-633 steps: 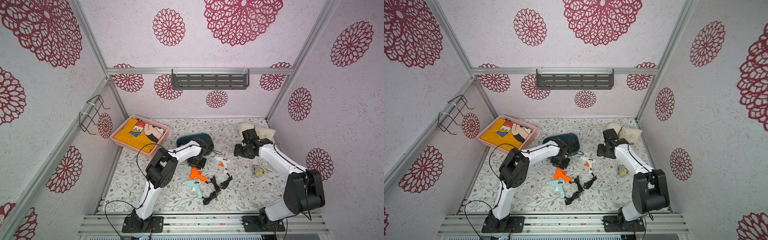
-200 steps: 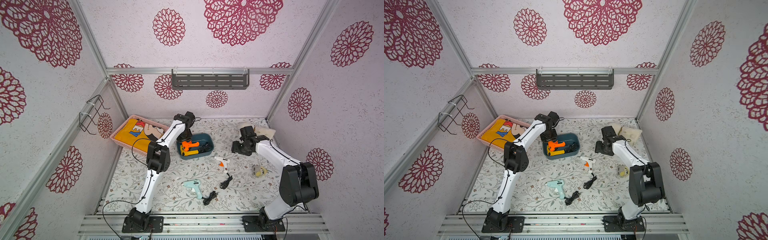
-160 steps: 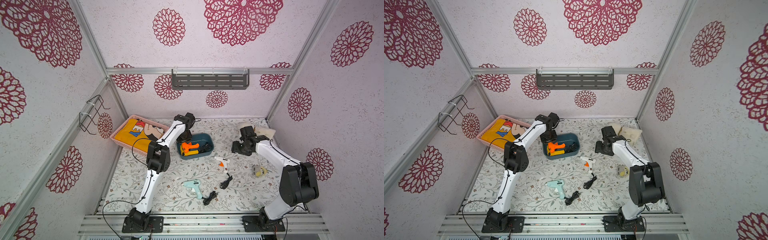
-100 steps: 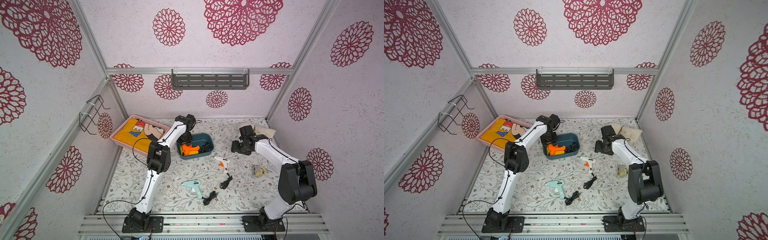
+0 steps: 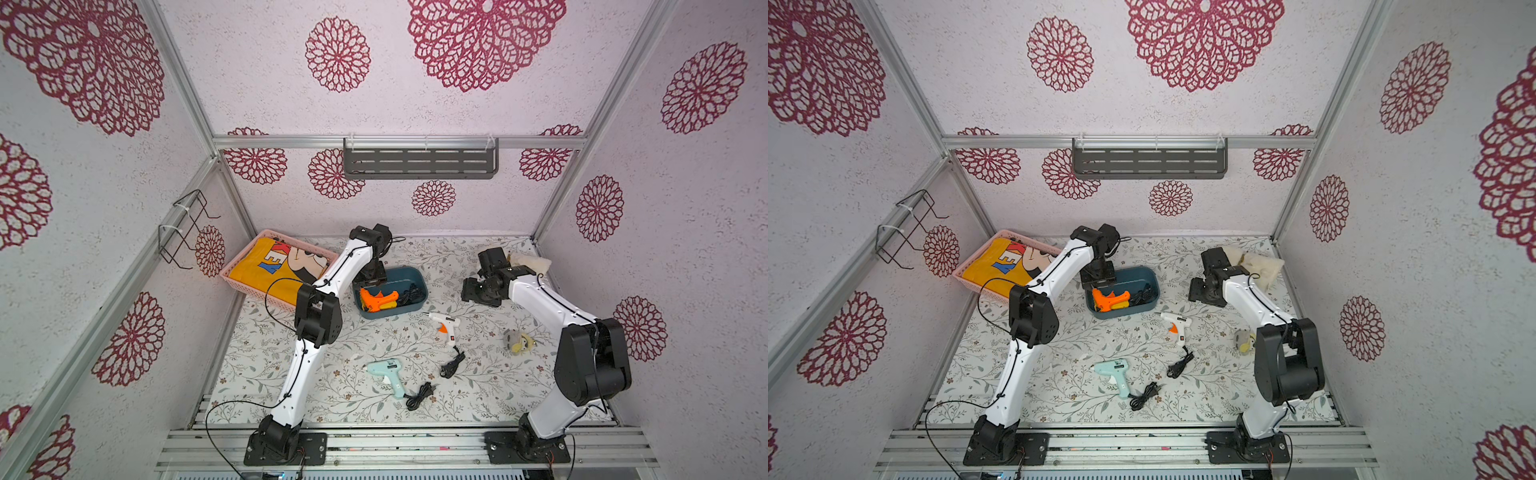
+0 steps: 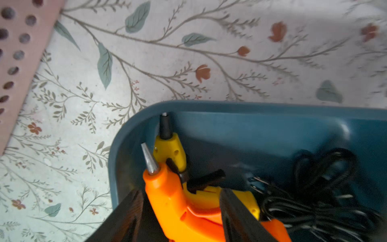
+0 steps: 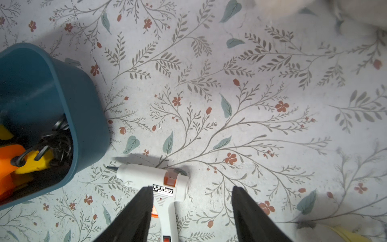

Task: Put the hot melt glue gun into the storage box
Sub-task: Place the hot melt adhesive gun in the storage box, then pick up the hot melt adhesive gun from the center of the board.

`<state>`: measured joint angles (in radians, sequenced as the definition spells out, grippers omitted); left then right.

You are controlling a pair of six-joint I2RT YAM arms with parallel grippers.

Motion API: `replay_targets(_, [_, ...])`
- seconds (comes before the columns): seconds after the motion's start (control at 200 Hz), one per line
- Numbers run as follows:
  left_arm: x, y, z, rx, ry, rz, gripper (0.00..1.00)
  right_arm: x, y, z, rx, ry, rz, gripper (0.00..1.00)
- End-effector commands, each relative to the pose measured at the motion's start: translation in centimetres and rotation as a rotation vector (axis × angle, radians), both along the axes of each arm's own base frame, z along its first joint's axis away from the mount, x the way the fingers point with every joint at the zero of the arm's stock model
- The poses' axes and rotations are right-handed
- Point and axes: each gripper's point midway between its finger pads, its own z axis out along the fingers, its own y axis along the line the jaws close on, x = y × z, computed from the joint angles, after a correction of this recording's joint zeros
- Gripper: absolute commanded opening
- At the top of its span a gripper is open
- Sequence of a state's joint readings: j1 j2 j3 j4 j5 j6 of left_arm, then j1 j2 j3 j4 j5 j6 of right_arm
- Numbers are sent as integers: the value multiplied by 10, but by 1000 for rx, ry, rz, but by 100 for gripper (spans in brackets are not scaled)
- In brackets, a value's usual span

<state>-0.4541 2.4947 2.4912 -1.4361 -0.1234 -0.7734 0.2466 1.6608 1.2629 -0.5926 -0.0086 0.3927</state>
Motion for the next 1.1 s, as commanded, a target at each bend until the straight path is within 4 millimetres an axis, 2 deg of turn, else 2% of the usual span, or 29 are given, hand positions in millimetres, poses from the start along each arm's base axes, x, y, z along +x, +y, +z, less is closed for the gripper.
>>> replay_targets(0.0, [-6,-16,58,-65,-103,-44,70,-9,8,7,20,18,23,66])
replay_targets(0.08, [-12,-19,85,-80,-158,-54,72,-27,14,-3,16,70,53,67])
replay_targets(0.185, [-24,-13,104,-67,-191,-55,73,-50,26,-19,16,132,93,67])
replay_targets(0.285, [-33,2,117,-39,-207,-42,74,-69,39,-39,-4,199,151,67])
replay_targets(0.475, [-44,23,120,4,-193,-25,74,-93,51,-78,-29,316,205,67])
replay_targets(0.635, [-49,31,123,20,-191,-18,74,-97,51,-90,-66,341,215,67])
replay_targets(0.796, [-48,30,120,22,-186,-18,74,-94,53,-100,-81,348,230,64])
replay_targets(0.876, [-47,30,120,22,-186,-19,74,-92,52,-102,-91,350,240,57])
replay_targets(1.021, [-47,31,123,22,-190,-23,74,-90,52,-97,-103,335,260,29])
replay_targets(1.096, [-47,33,125,23,-190,-27,74,-91,48,-89,-121,323,276,19])
